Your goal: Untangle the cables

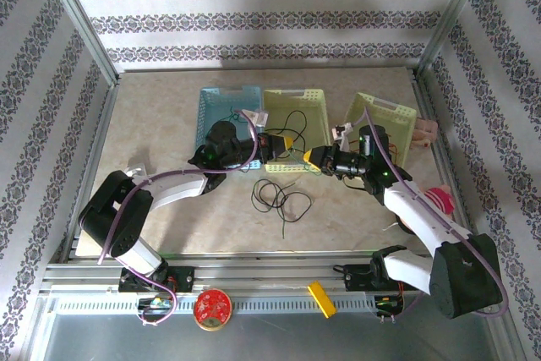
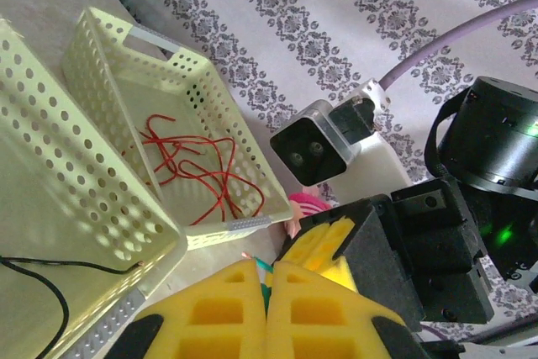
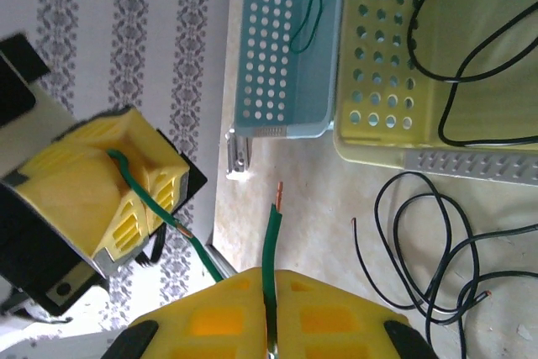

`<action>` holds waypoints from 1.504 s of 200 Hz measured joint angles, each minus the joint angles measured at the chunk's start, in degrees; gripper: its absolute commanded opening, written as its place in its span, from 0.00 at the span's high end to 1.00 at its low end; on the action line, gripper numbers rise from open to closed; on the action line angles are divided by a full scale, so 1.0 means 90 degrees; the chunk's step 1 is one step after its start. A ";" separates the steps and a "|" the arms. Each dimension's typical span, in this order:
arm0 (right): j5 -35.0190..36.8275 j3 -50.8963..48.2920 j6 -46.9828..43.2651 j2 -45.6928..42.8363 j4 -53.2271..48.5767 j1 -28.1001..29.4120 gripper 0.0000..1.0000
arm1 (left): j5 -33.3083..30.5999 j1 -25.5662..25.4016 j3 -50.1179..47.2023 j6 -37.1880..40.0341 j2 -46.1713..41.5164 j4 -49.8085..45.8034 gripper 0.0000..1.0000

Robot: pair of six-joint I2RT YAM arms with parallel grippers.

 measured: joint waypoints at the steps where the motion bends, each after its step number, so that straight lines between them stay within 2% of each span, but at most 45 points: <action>1: 0.0005 -0.0002 0.0010 0.0000 0.0000 -0.0005 0.97 | -0.0005 0.0000 -0.0005 0.0000 -0.0002 0.0000 1.00; 31: 0.0243 -0.0085 0.0294 0.0000 0.0095 -0.0092 0.97 | -0.0063 -0.0134 -0.0189 0.0015 -0.0109 0.0425 1.00; 58: 0.0381 -0.0102 0.0430 0.0019 0.0114 -0.0090 0.94 | 0.0260 -0.0304 -0.0148 0.0015 -0.0160 0.0799 1.00; 111: 0.0515 -0.0102 0.0534 -0.0015 0.0185 -0.0090 0.91 | 0.0930 -0.0692 0.0369 0.0219 -0.0160 0.0425 1.00; 120: 0.0573 -0.0109 0.0554 -0.0041 0.0177 -0.0090 0.85 | 0.0945 -0.0702 0.0372 0.0289 -0.0172 0.0357 1.00; 139: 0.0862 -0.0177 0.0563 -0.0087 0.0090 -0.0107 0.53 | 0.0869 -0.0702 0.0340 0.0435 -0.0359 0.0262 1.00; 149: 0.1042 -0.0240 0.0605 -0.0102 -0.0010 -0.0155 0.42 | 0.0563 -0.0695 0.0274 0.0549 -0.0634 0.0143 1.00; 164: 0.1294 -0.0308 0.0534 -0.0238 -0.0187 -0.0233 0.36 | -0.0075 -0.0614 0.0141 0.0670 -0.1095 -0.0066 1.00; 200: 0.1957 -0.0328 0.0345 -0.0957 -0.0629 -0.0471 0.33 | -0.1637 0.0136 -0.0250 0.0702 -0.1598 -0.0692 1.00; 244: 0.2147 -0.0335 -0.0138 -0.1086 -0.1110 -0.0544 0.33 | -0.3164 0.1178 -0.0311 0.0585 -0.1268 -0.1477 1.00; 250: 0.2142 -0.0335 -0.0226 -0.1069 -0.1173 -0.0510 0.33 | -0.3296 0.1299 -0.0311 0.0568 -0.1110 -0.1484 0.91; 262: 0.2123 -0.0333 -0.0406 -0.1035 -0.1311 -0.0442 0.33 | -0.3495 0.1477 -0.0311 0.0554 -0.0753 -0.1491 0.57; 269: 0.2115 -0.0325 -0.0537 -0.1008 -0.1406 -0.0374 0.33 | -0.3592 0.1557 -0.0311 0.0529 -0.0529 -0.1496 0.43; 287: 0.2081 -0.0202 -0.0889 -0.0894 -0.1746 -0.0141 0.33 | -0.3699 0.1664 -0.0311 0.0508 -0.0027 -0.1552 0.27; 301: 0.2072 -0.0022 -0.1222 -0.0765 -0.2042 0.0058 0.33 | -0.3691 0.1647 -0.0311 0.0576 0.0112 -0.1666 0.24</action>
